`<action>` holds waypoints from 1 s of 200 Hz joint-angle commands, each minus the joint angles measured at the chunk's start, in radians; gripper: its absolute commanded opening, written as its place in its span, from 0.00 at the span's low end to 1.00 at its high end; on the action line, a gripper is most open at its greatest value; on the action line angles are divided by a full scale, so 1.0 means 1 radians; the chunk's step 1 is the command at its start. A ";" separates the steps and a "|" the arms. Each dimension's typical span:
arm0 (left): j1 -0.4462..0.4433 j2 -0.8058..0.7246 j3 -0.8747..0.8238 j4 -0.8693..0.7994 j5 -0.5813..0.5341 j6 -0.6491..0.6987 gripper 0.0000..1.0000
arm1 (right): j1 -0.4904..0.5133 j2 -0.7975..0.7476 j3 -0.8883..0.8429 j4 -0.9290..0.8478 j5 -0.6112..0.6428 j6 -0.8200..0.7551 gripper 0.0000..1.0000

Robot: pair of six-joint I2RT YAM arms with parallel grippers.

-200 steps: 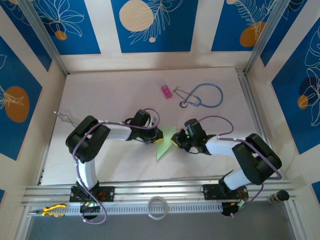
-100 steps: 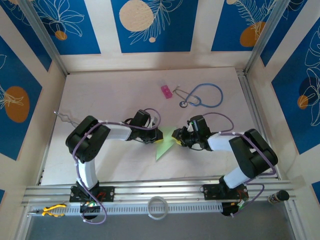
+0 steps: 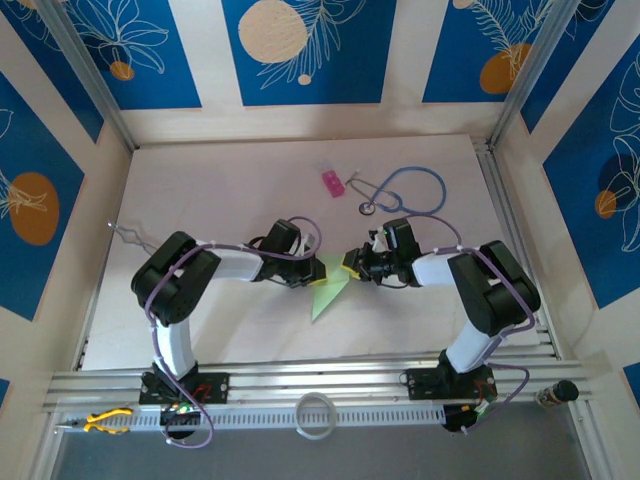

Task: Fold a paper plane with a square sheet of paper (pick it up from the middle)
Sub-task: Fold the wing for the fifth time at the center of the table.

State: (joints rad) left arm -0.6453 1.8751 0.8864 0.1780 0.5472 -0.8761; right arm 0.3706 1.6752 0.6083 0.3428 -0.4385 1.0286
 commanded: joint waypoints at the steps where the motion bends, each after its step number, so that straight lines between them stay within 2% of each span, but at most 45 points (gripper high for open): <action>1: 0.010 -0.030 -0.020 0.002 0.001 0.023 0.16 | -0.014 0.019 0.024 -0.044 -0.055 -0.039 0.18; 40: 0.015 -0.071 -0.004 -0.002 0.012 0.036 0.18 | -0.016 0.013 0.025 -0.064 -0.047 -0.037 0.08; 74: 0.015 -0.144 -0.036 0.047 0.012 0.049 0.31 | -0.015 -0.011 0.008 -0.070 -0.005 0.012 0.04; 99: 0.005 -0.206 -0.040 -0.022 -0.030 0.128 0.38 | -0.012 -0.058 -0.001 -0.103 0.061 0.086 0.03; 136: -0.097 -0.283 -0.022 -0.208 -0.204 0.324 0.43 | 0.016 -0.174 -0.032 -0.179 0.217 0.218 0.02; 167: -0.207 -0.276 0.022 -0.338 -0.374 0.475 0.45 | 0.029 -0.222 -0.061 -0.167 0.247 0.306 0.02; 200: -0.307 -0.250 0.058 -0.365 -0.518 0.550 0.48 | 0.045 -0.234 -0.062 -0.186 0.275 0.331 0.02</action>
State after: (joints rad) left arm -0.9012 1.6077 0.8974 -0.1131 0.1894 -0.4442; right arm 0.4023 1.4620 0.5587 0.1963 -0.2081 1.3052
